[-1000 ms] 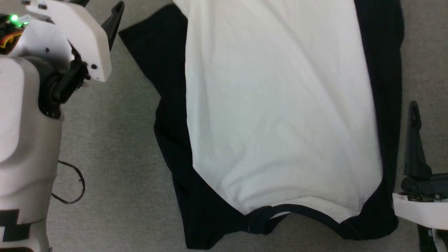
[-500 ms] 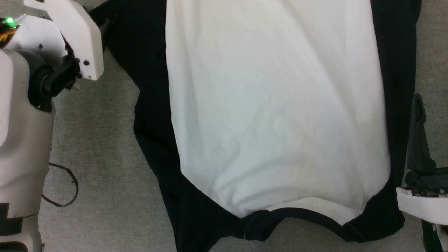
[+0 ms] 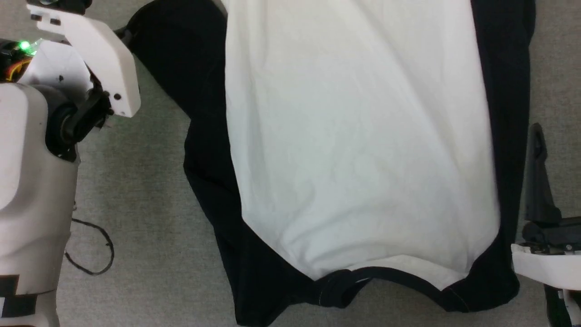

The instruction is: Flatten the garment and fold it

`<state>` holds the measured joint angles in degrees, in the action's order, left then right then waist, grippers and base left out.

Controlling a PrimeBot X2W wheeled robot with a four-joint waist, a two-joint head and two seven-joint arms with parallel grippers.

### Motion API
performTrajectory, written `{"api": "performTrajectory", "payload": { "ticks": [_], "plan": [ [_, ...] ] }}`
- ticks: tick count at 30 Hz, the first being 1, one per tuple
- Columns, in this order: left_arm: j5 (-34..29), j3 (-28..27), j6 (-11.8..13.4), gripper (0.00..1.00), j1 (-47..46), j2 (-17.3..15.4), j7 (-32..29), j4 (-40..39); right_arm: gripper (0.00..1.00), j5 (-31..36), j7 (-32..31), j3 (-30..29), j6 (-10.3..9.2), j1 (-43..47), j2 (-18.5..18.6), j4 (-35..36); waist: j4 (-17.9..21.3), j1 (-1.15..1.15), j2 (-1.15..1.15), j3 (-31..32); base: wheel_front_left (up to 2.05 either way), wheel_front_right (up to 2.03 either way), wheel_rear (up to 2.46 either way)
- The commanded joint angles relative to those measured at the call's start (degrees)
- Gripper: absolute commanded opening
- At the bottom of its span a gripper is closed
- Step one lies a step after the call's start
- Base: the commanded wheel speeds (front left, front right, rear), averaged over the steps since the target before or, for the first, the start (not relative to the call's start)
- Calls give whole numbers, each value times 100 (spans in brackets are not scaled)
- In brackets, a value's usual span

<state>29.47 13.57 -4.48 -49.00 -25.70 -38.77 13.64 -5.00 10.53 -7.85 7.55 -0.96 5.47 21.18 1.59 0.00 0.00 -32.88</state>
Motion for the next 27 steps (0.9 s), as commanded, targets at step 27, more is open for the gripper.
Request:
{"api": "performTrajectory", "payload": {
  "ticks": [27],
  "plan": [
    [1171, -2757, 848, 0, 3333, -592, 1159, -1888, 100, -18, -57, -38, -6, 665, -256, -293, -270, 0, 0, 2218, 0, 0, 0]
  ]
}}
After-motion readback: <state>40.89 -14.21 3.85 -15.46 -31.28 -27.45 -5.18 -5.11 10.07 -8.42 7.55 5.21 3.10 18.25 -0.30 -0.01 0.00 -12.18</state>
